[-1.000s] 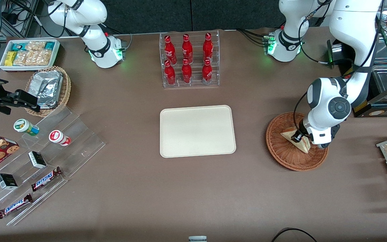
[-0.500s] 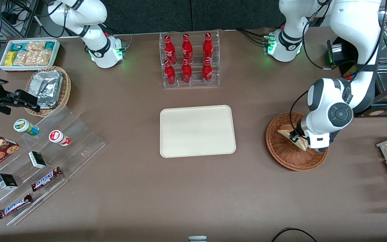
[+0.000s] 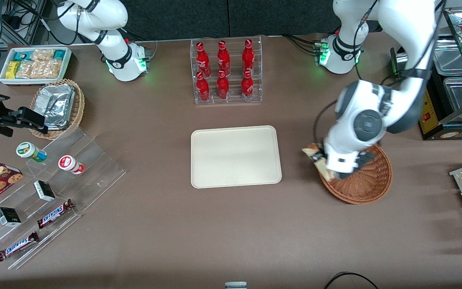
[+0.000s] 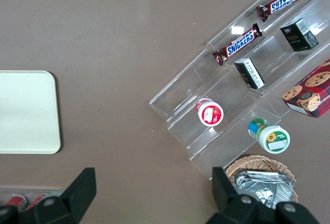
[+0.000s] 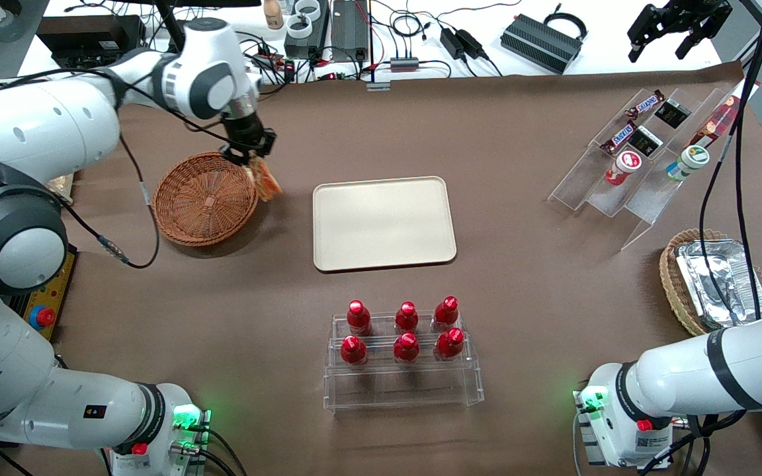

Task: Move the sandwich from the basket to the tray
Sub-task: 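Lift the sandwich and carry it over the cream tray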

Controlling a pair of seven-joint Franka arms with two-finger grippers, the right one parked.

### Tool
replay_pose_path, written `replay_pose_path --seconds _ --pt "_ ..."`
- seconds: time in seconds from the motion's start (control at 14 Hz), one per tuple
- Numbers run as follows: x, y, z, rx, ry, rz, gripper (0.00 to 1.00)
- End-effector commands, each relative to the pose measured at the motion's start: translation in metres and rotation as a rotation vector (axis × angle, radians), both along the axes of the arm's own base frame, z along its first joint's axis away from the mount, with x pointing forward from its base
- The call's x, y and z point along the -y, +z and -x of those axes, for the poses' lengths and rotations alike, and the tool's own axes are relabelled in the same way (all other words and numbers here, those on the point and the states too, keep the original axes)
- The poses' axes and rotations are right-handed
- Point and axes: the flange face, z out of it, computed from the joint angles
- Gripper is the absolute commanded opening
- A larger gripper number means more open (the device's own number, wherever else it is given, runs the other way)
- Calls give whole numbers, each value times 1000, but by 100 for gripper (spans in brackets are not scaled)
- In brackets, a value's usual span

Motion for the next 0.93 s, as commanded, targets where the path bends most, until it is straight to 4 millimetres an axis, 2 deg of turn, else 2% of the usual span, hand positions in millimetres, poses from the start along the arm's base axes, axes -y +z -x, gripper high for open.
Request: replay_pose_path --seconds 0.0,0.07,0.21,0.36,0.43,0.57,0.86 --pt "56 2 5 8 -134 18 0" --pt "78 2 7 12 -179 29 0" --pt "108 -6 17 25 -266 28 0" --pt "143 -15 23 31 -401 96 0" --pt "154 -18 24 29 -430 123 0" --pt "211 -24 50 61 -535 118 0" --pt "257 -70 68 90 -506 29 0"
